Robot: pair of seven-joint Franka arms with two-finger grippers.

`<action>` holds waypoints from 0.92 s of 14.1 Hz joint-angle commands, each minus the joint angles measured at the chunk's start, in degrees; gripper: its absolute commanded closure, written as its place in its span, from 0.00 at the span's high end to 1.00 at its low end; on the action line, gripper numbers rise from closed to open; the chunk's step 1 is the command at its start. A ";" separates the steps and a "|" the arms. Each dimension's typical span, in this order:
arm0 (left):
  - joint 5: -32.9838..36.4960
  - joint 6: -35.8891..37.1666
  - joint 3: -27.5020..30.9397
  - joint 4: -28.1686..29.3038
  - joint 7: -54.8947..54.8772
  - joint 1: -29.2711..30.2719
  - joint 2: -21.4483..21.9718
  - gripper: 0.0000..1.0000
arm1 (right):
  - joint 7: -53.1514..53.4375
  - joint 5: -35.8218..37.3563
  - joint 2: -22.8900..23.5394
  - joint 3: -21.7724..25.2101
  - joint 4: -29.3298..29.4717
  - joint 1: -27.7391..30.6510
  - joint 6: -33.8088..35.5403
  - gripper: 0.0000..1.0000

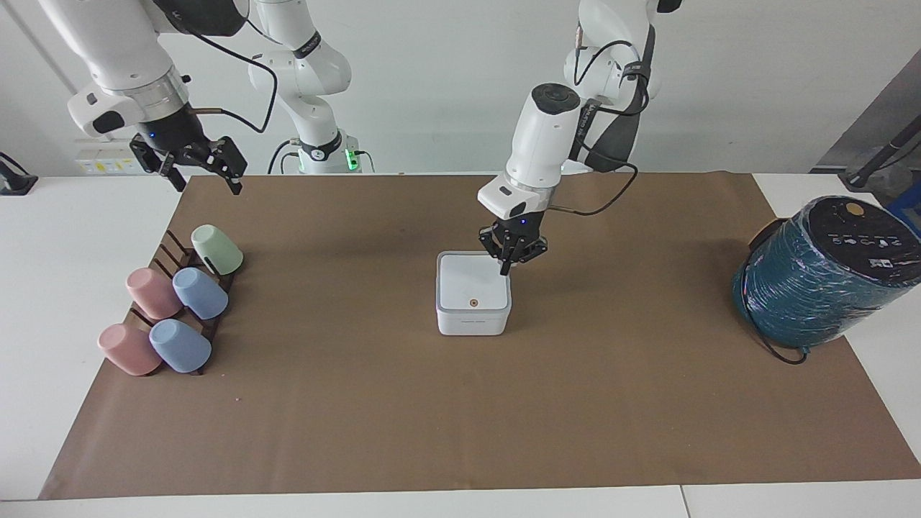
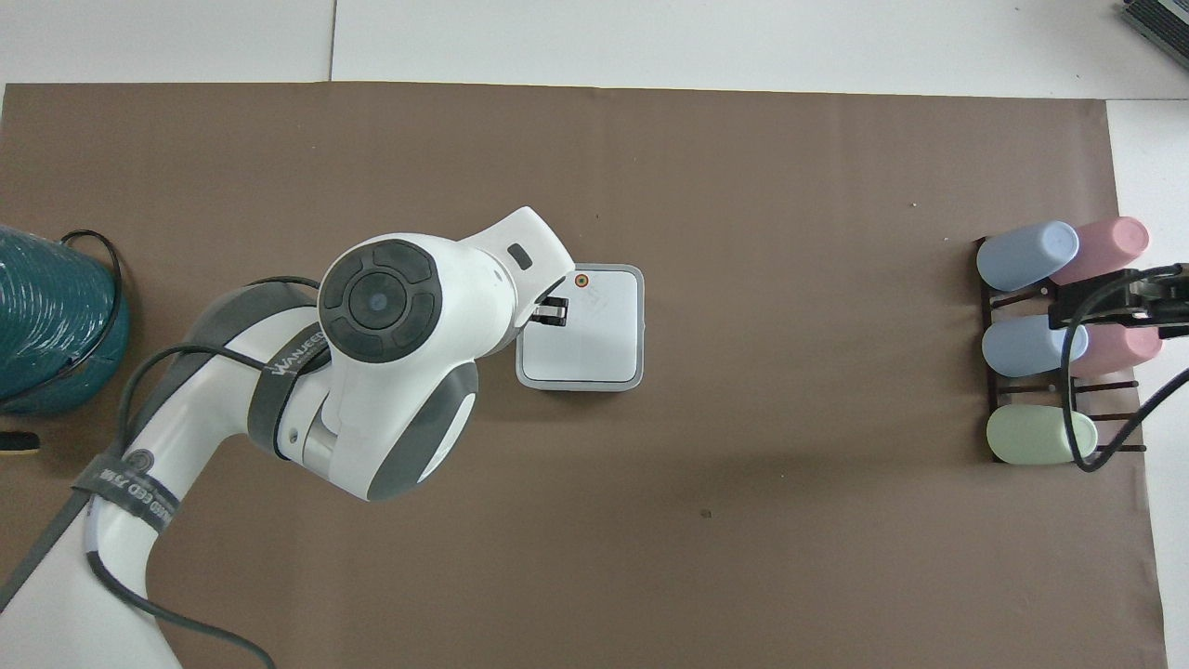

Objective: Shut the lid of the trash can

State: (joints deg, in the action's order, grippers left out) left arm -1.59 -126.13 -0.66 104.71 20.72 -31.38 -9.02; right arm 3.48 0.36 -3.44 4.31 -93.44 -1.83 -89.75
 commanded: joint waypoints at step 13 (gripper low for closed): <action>0.18 15.82 -0.13 1.39 -18.51 21.00 13.86 1.00 | -1.46 0.26 -1.57 -0.53 -1.57 0.60 0.28 1.00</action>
State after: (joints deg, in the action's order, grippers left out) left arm -1.52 -113.24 -0.17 108.92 4.70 -12.50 5.22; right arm 3.48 0.36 -3.45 4.31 -93.45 -1.83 -89.75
